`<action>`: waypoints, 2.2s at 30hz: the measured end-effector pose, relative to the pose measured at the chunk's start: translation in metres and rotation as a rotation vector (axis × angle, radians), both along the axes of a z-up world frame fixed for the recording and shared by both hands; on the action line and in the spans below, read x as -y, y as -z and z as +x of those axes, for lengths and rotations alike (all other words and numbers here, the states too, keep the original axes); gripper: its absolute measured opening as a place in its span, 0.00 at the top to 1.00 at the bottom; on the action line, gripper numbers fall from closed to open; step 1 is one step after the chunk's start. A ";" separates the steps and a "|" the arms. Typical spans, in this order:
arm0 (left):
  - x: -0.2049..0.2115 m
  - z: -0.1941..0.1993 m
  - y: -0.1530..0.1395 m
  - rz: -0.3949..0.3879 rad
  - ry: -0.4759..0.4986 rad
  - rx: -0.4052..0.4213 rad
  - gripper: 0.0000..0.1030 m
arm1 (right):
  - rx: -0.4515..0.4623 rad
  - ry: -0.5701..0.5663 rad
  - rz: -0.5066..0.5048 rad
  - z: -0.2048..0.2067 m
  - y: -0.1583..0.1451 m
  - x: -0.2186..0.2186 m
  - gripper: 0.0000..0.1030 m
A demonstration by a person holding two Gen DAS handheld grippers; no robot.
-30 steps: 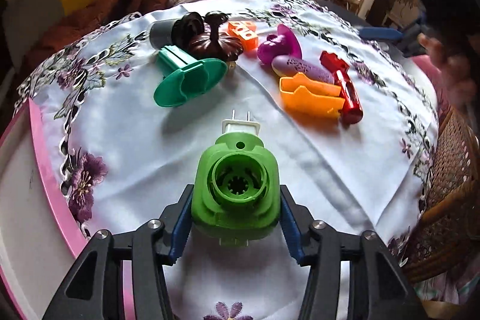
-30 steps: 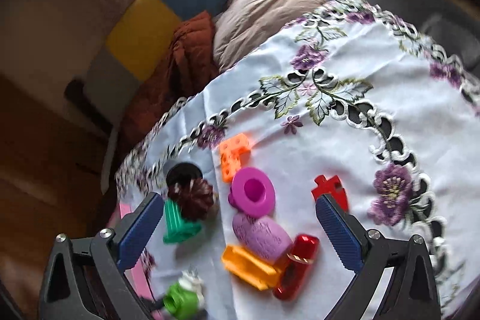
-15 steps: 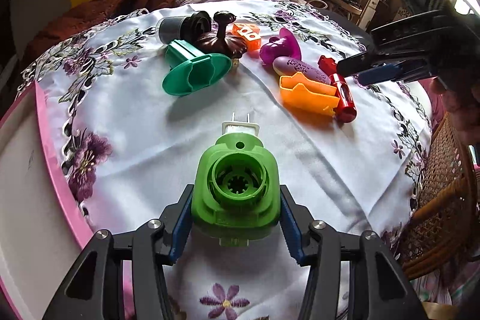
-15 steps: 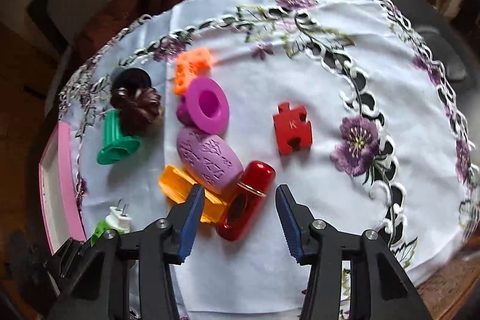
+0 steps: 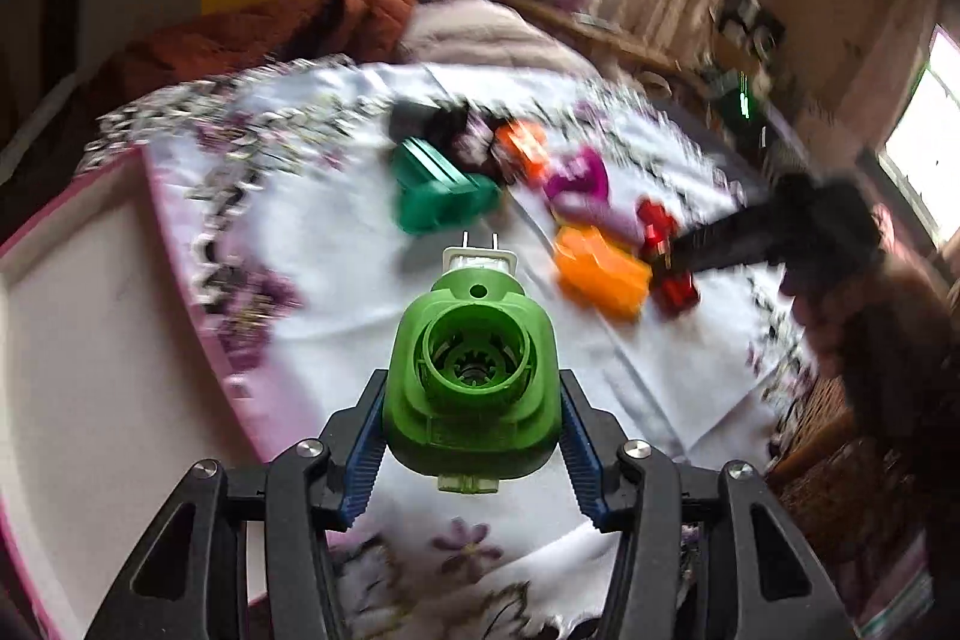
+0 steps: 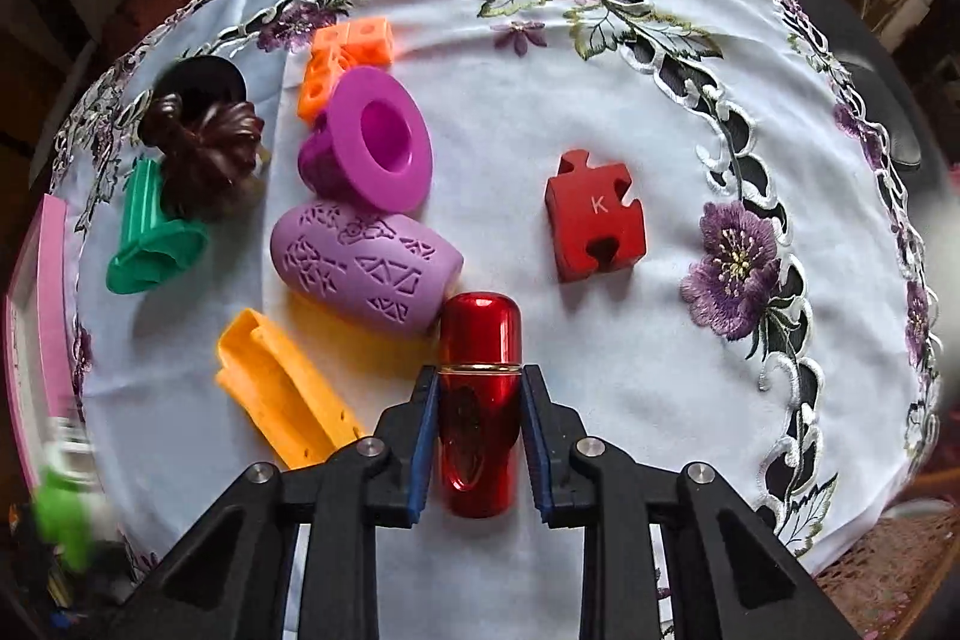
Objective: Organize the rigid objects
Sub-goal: 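Carry the green toy into the tray with the left tool while the right tool grasps the red cylinder, then open the left tool to release the green toy in the tray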
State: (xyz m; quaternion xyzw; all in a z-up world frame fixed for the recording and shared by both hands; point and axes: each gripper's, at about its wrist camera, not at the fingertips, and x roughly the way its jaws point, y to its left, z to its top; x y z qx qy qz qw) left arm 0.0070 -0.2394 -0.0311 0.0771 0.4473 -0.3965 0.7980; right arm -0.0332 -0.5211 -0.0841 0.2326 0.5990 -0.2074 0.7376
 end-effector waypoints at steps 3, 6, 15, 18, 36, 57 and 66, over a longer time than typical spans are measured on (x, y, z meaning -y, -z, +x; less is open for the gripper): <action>-0.031 0.013 -0.015 -0.057 -0.085 -0.009 0.49 | -0.006 -0.012 -0.012 0.000 0.000 -0.001 0.74; -0.071 0.038 -0.024 -0.062 -0.201 -0.009 0.49 | -0.018 -0.032 -0.021 0.006 0.002 -0.008 0.74; -0.152 0.132 -0.006 0.017 -0.460 -0.043 0.49 | -0.017 -0.056 -0.011 0.007 0.004 -0.014 0.74; -0.166 0.157 0.006 0.028 -0.515 -0.076 0.49 | -0.013 -0.059 -0.013 0.008 0.005 -0.017 0.74; -0.177 0.190 0.024 0.154 -0.602 -0.024 0.48 | -0.012 -0.073 -0.016 0.011 0.004 -0.019 0.74; -0.165 0.043 -0.025 0.076 -0.558 0.123 0.48 | -0.019 -0.105 -0.075 0.014 0.004 -0.030 0.73; -0.166 0.025 -0.026 0.080 -0.562 0.137 0.48 | -0.021 -0.111 -0.092 0.015 0.005 -0.038 0.73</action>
